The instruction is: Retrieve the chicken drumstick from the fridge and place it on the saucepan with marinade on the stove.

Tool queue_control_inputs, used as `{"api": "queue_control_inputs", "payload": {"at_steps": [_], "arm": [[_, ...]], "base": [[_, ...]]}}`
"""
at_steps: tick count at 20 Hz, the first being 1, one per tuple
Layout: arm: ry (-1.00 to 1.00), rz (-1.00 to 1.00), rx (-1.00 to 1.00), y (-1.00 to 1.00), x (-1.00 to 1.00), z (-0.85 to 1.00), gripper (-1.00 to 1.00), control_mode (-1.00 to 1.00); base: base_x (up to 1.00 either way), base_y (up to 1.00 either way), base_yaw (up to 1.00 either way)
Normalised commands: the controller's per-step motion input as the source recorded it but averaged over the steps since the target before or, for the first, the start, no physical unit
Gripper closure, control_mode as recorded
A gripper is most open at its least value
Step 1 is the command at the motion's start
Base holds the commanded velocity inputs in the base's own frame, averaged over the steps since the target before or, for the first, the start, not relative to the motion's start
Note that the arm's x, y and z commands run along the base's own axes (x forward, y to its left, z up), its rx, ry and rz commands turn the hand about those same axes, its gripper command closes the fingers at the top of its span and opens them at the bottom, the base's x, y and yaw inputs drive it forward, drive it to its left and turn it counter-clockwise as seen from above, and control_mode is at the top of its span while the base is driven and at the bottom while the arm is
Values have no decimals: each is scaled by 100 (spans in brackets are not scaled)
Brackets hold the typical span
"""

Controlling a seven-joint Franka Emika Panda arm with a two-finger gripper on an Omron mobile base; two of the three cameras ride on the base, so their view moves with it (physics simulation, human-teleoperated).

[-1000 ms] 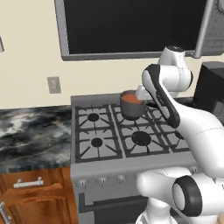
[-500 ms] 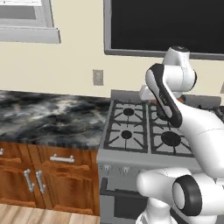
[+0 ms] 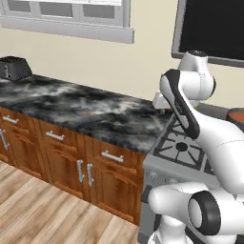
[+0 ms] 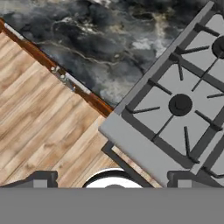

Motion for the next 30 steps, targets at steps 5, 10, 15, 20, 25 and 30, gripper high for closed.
{"api": "queue_control_inputs", "payload": {"at_steps": [5, 10, 15, 20, 25, 30], "arm": [[0, 0, 0, 0, 0, 0, -100, 100], [0, 0, 0, 0, 0, 0, -100, 100], [0, 0, 0, 0, 0, 0, -100, 100], [0, 0, 0, 0, 0, 0, -100, 100], [0, 0, 0, 0, 0, 0, -100, 100], [0, 0, 0, 0, 0, 0, -100, 100]], "base": [[17, 59, 68], [23, 52, 75], [29, 49, 75], [56, 53, 65], [77, 32, 59], [62, -8, 53]]}}
